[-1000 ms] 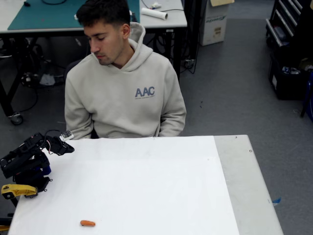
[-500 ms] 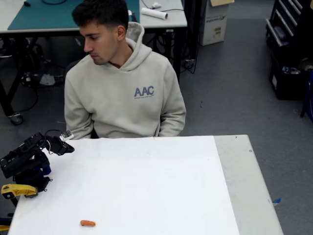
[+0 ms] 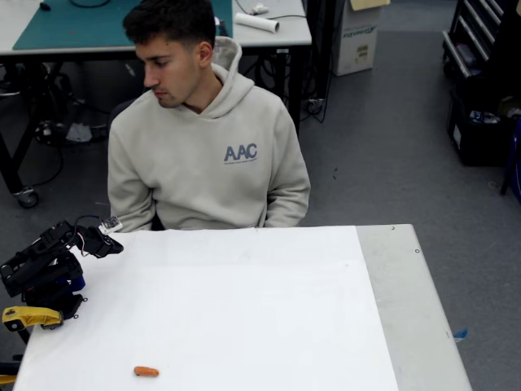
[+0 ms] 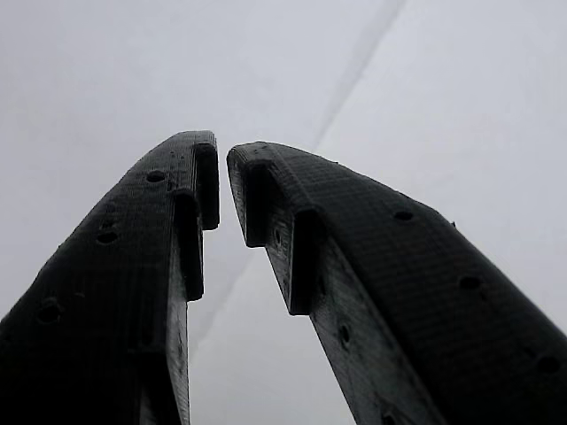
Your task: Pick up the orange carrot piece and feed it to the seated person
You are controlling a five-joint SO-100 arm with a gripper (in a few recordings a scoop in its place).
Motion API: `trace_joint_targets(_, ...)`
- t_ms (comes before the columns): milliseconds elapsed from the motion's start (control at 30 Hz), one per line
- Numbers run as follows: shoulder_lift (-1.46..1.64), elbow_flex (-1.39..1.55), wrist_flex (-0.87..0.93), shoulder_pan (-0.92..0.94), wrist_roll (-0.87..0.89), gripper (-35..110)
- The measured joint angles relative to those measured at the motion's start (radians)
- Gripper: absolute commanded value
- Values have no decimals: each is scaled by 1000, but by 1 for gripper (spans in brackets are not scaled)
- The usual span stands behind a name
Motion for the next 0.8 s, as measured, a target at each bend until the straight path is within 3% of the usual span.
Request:
trace_joint_targets(533, -3, -2, 0, 23, 3, -3)
trace_joint_targets(800, -3, -275, 2, 21, -3, -3)
